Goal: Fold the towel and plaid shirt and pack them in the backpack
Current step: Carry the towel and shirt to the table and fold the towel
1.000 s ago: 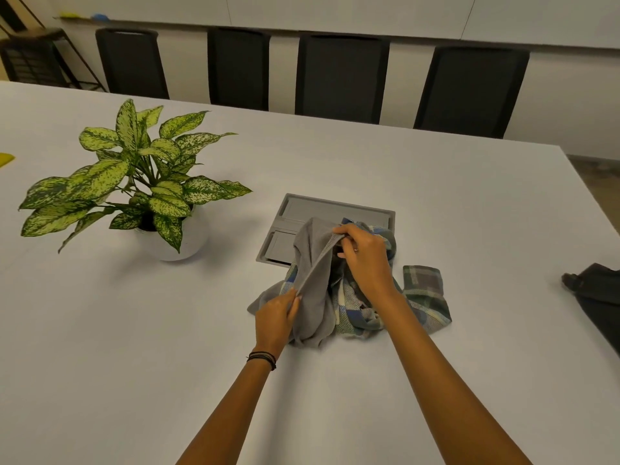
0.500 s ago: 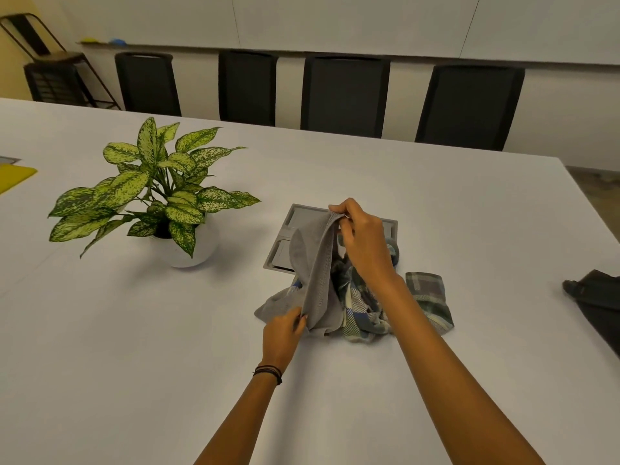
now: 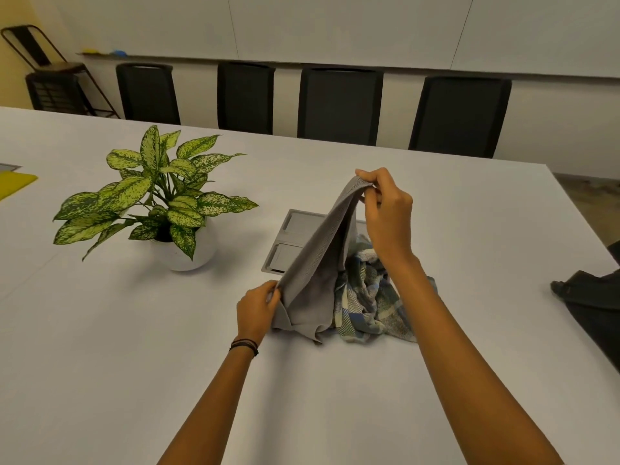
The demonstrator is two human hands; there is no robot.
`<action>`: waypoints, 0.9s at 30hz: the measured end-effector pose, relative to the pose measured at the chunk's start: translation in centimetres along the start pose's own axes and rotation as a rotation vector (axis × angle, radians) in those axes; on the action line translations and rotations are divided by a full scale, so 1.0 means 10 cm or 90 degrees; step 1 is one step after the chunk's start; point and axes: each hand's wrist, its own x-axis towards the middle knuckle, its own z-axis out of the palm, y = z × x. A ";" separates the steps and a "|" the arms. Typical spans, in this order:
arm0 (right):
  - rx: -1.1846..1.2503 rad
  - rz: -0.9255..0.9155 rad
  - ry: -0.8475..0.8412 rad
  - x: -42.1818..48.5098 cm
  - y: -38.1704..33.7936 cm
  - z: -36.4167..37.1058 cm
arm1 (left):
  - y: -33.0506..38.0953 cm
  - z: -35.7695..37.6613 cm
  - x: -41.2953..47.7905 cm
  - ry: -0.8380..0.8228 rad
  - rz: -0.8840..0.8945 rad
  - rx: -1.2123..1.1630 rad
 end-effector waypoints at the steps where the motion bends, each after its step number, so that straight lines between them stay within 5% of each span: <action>1: -0.005 -0.004 0.009 0.02 0.01 -0.04 | 0.00 -0.04 0.04 0.011 0.005 0.001; 7: -0.024 -0.009 0.084 0.15 0.08 -0.31 | 0.02 -0.27 0.25 0.106 0.035 0.012; 27: -0.060 0.007 0.195 0.34 0.10 -0.96 | -0.14 -0.50 0.35 0.127 -0.017 -0.041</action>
